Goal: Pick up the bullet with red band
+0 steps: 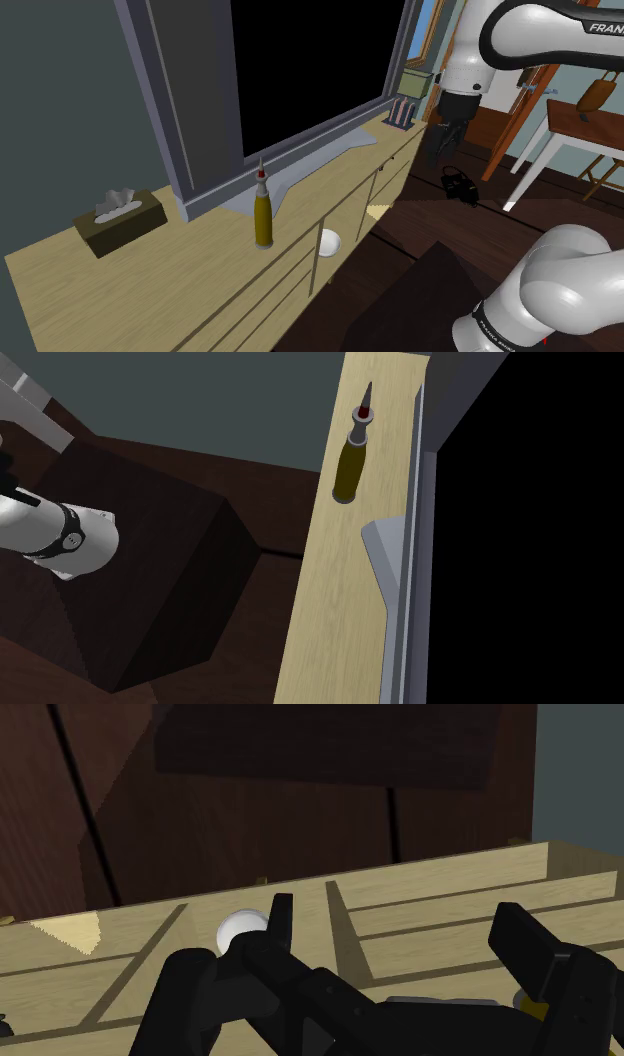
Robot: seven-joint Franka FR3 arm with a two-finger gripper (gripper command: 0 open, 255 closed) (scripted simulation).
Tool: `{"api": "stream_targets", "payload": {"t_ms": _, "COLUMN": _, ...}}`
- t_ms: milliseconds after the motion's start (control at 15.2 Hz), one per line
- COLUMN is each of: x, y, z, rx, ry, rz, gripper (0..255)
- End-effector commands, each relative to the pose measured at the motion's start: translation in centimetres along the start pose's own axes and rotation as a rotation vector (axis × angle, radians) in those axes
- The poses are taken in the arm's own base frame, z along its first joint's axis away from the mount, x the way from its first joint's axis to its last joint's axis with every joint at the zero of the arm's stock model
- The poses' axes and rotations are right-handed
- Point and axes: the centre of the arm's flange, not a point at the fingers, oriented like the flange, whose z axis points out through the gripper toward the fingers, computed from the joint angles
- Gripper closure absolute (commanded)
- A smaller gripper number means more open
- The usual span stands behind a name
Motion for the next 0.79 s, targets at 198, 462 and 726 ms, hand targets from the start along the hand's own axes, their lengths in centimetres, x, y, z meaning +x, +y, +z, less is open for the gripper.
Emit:
{"api": "stream_targets", "payload": {"t_ms": 198, "x": 2.6, "y": -2.9, "z": 0.3, "rx": 0.003, "ry": -0.001, "rz": -0.002, "gripper": 0}}
{"api": "stream_targets", "payload": {"t_ms": 462, "x": 6.1, "y": -6.9, "z": 0.6, "rx": 0.007, "ry": -0.002, "rz": -0.005, "gripper": 0}}
{"api": "stream_targets", "payload": {"t_ms": 726, "x": 9.5, "y": -10.8, "z": 1.0, "rx": 0.011, "ry": -0.003, "rz": -0.007, "gripper": 0}}
